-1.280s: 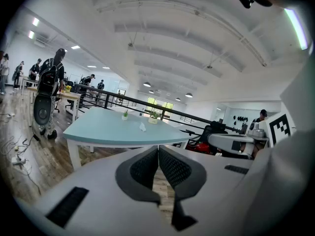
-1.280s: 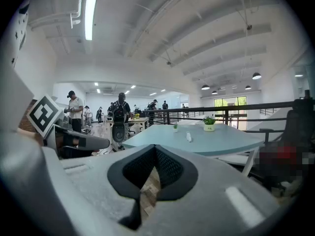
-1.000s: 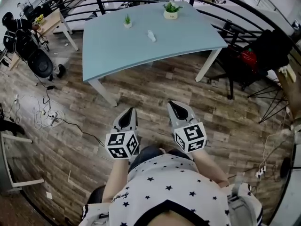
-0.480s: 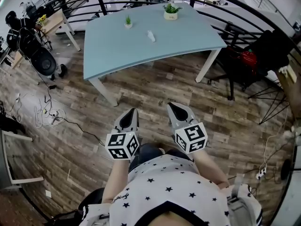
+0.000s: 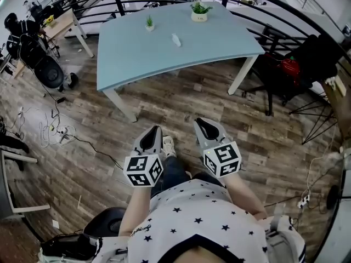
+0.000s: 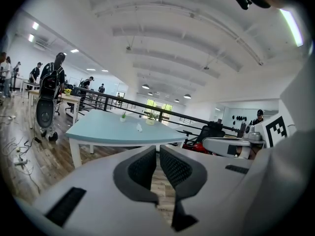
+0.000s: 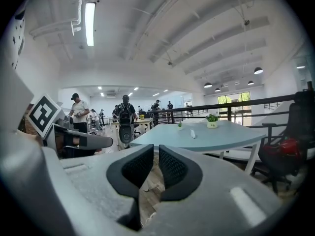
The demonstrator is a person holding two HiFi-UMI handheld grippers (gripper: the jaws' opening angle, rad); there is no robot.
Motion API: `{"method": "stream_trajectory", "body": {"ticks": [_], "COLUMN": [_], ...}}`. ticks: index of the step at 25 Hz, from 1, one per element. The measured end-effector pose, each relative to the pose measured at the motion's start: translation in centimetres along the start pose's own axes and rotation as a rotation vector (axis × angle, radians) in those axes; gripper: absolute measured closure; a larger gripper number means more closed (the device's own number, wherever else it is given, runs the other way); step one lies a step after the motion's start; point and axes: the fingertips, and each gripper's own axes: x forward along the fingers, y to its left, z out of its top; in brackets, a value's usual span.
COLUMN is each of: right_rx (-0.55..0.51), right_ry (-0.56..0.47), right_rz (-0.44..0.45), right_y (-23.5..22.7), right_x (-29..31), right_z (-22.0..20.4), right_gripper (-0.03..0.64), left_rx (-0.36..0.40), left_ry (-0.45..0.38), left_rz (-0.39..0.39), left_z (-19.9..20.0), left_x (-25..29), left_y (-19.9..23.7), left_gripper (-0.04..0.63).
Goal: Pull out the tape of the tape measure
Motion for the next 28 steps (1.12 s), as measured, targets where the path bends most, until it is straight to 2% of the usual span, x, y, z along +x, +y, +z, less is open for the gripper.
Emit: {"method": "stream_trajectory", "body": {"ticks": [9,18,28], "right_rx": [0.014,0.027,0.023], "right_ry": [0.028,0.049,0.071], "right_rz": [0.017,0.041,0.048], "right_y": [-1.5,-4.4,-8.2], "right_x": [3.6,10.5,19.3], "right_z": [0.1,1.4,4.3], "right_gripper": [0.543,0.48,0.411], "left_rx": [-0.015,-0.023,-0.04], "left_ry": [-0.01,-0.003,0.011], "left_rz": [-0.002,-0.004,0.003], "left_z": [1.4,3.6,7.3], "left_x": [3.2,9.0,16.3], "left_y": [2.3,5.9,10.8], "left_gripper": [0.513,0.455,0.439]}}
